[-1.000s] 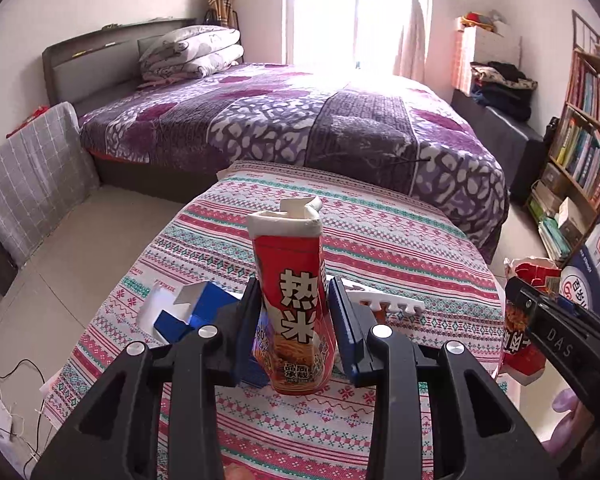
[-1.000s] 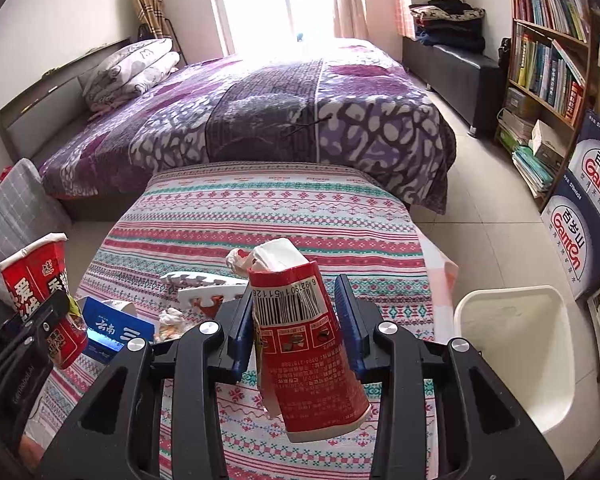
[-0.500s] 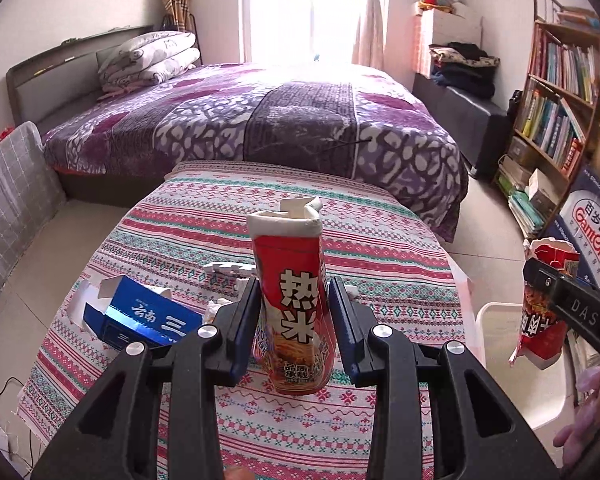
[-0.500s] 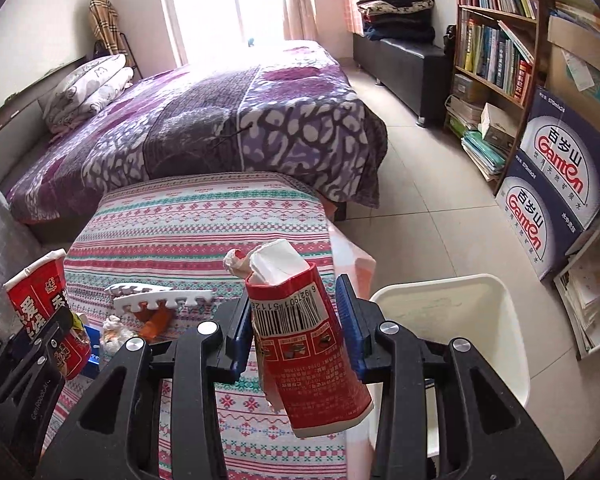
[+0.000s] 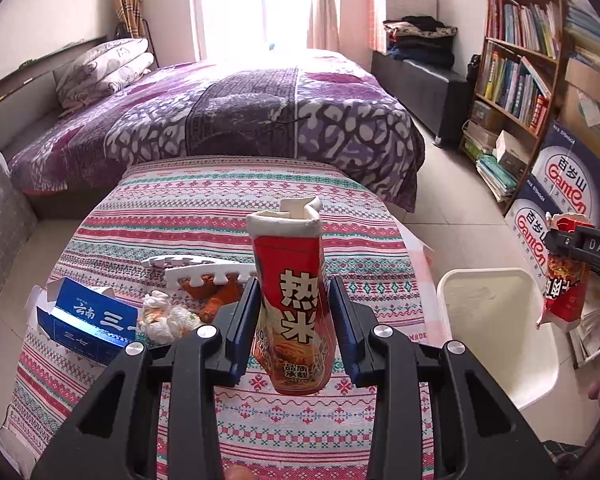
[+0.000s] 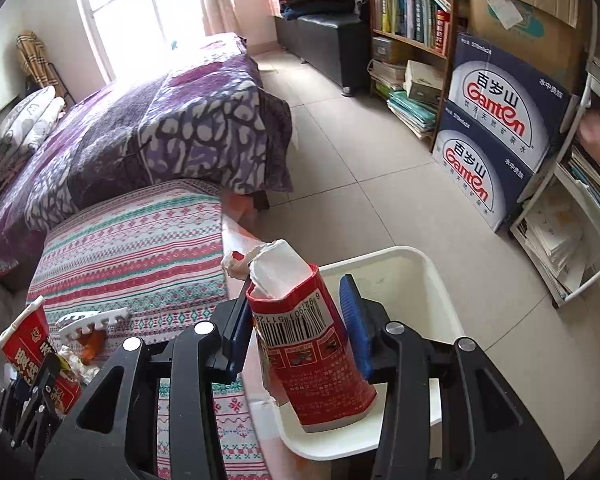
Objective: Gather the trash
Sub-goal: 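Carry both items to the bin and open the right tool to drop the wrapper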
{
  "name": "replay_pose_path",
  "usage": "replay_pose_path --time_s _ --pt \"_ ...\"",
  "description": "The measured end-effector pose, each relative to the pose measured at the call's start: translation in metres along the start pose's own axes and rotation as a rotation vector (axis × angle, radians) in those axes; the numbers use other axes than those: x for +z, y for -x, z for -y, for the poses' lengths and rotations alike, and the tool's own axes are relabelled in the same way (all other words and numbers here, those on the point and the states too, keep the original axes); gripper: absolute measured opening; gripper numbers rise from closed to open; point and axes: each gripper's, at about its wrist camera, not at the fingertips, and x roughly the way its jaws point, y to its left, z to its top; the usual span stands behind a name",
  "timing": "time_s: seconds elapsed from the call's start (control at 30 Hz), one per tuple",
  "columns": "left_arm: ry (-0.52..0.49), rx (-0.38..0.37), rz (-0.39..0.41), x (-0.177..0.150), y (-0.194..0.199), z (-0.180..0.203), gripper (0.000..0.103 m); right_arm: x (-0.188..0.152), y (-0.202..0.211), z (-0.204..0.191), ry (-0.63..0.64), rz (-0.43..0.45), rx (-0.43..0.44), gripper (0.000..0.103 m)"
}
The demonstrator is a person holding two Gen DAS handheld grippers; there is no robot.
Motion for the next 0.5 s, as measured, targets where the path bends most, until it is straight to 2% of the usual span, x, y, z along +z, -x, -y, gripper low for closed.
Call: replay_pose_path --time_s 0.07,0.1,0.13,0.33,0.5 --pt "-0.012 -0.016 -0.005 -0.001 -0.001 0.008 0.036 0.001 -0.003 0.011 -0.028 -0.009 -0.022 0.052" --pt "-0.018 -0.023 -0.008 -0.002 -0.002 0.011 0.036 0.000 -0.004 0.016 -0.040 -0.012 -0.032 0.064" --pt "-0.025 -0.029 -0.010 -0.002 -0.003 0.015 0.036 0.001 -0.004 0.021 -0.052 -0.013 -0.042 0.070" --pt "-0.064 -0.066 -0.022 -0.005 -0.006 0.037 0.036 0.002 -0.003 0.044 -0.073 0.004 -0.094 0.087" --pt "-0.095 -0.095 -0.027 -0.008 -0.008 0.056 0.037 0.004 -0.002 0.061 -0.086 0.008 -0.117 0.090"
